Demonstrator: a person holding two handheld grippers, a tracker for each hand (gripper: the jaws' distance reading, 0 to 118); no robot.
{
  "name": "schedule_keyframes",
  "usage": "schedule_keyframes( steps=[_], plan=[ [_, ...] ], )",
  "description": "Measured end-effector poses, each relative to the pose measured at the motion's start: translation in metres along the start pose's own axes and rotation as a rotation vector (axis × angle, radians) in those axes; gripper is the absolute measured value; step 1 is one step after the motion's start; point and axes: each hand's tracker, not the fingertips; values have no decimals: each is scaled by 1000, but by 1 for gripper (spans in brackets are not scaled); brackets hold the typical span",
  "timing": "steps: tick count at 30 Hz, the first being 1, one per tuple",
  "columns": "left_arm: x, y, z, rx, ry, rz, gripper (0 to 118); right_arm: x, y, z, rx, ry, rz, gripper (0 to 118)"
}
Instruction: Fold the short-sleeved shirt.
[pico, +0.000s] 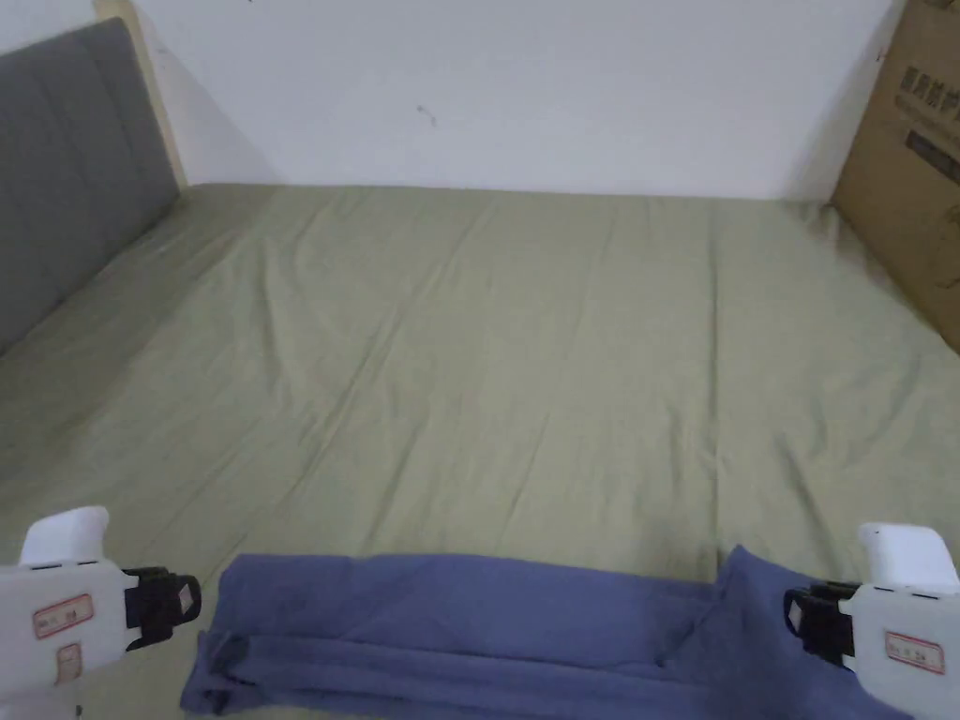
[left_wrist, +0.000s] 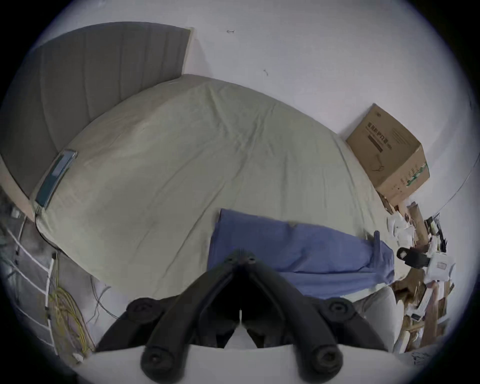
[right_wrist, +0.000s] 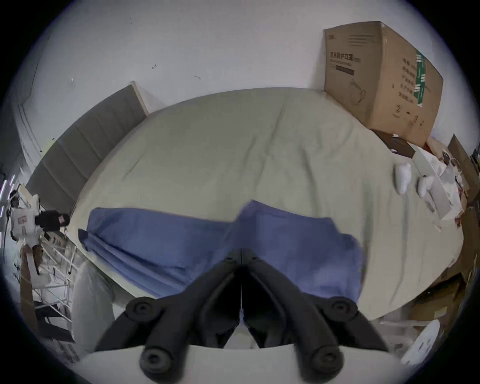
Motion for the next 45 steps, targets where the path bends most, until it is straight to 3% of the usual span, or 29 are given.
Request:
schedule_keyframes(
  steps=[3, 5, 6, 7, 9, 10, 11, 16, 18, 19, 20, 21, 22, 23, 26, 29, 33, 38, 45],
  plan=[
    [-27, 12, -25, -48, -7, 39, 0, -14, 0, -24, -27, 61, -44, 0],
    [-31, 0, -24, -79, -30, 96, 1, -32, -3, -30, -44, 82, -30, 0],
    [-61, 19, -43, -85, -33, 100, 13, -39, -2, -34, -44, 82, -21, 0],
    [-64, 15, -45, -85, -21, 98, 42, -44, -2, -36, -50, 88, -16, 0],
    [-71, 6, -53, -114, 8, 108, 88, -52, 1, -43, -66, 154, -38, 0],
    [-68, 10, -56, -131, 6, 130, 105, -55, 2, -46, -70, 153, -50, 0],
    [-72, 5, -60, -151, 10, 148, 105, -58, 2, -50, -75, 145, -45, 0],
    [-81, -5, -87, -184, -213, 388, 103, -68, 1, -70, -120, 155, -20, 0],
    [-93, -6, -102, -177, -208, 364, 94, -68, -1, -74, -135, 166, -17, 0],
    [-95, -7, -103, -168, -193, 348, 62, -67, -1, -75, -137, 162, -22, 0],
    [-96, -6, -100, -164, -158, 323, 22, -68, -5, -77, -144, 160, -25, 0],
    [-100, -3, -92, -163, -42, 342, 8, -66, -7, -79, -152, 159, -32, 0],
    [-103, -3, -93, -148, -183, 400, 8, -63, -8, -81, -154, 160, -40, 0],
    [-105, -4, -94, -152, -190, 436, 8, -62, -9, -82, -160, 162, -54, 0],
    [-110, 4, -105, -154, -142, 336, 7, -56, -14, -84, -170, 157, -88, 0],
    [-120, 14, -107, -172, -173, 377, 7, -47, -15, -79, -169, 152, -112, 0],
    [-88, 24, -70, -154, -188, 371, 7, -30, -14, -69, -143, 141, -156, 0],
    [-62, 59, -47, -49, -226, 263, 7, -4, -15, -57, -110, 136, -222, 0],
    [62, 93, -21, 28, -346, -43, 7, 25, -24, -33, -53, 127, -334, 0]
  ],
)
